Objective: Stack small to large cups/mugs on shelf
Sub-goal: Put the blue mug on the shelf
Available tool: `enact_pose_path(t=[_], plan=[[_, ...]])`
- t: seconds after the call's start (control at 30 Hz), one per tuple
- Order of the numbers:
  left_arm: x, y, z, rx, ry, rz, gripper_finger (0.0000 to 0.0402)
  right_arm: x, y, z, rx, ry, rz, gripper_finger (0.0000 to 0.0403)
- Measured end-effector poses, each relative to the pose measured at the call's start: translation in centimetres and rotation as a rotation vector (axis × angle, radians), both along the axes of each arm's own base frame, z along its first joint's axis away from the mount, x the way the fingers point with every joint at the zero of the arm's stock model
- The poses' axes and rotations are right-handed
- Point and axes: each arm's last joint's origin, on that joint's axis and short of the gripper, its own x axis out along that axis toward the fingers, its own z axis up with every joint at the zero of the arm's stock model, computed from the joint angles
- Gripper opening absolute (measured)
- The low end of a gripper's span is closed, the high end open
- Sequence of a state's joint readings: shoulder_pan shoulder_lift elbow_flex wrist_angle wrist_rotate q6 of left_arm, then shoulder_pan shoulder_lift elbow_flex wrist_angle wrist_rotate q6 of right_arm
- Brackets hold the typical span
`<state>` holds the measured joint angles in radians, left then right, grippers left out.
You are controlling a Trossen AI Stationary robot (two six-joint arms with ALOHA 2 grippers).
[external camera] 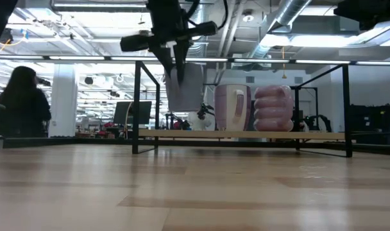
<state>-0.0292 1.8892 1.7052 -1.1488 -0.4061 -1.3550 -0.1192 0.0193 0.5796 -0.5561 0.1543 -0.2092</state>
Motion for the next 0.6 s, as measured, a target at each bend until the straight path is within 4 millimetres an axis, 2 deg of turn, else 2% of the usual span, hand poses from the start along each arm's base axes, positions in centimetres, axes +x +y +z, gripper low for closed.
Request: enact_pose_path(t=[0.23, 0.47, 0.6], plan=[[0.35, 1.06, -0.49, -0.017, 0.003, 0.018, 0.0035, -0.01, 0.0, 0.01, 0.0, -0.001, 0.0, 0.0155], [0.44, 1.11, -0.45, -0.008, -0.01, 0.029, 0.0035, 0.0, 0.0, 0.0, 0.0, 0.0, 0.0, 0.0153], [0.7, 1.08, -1.08, -0.014, 0.01, 0.028, 0.0035, 0.0, 0.0, 0.0, 0.0, 0.0, 0.0, 0.0154]])
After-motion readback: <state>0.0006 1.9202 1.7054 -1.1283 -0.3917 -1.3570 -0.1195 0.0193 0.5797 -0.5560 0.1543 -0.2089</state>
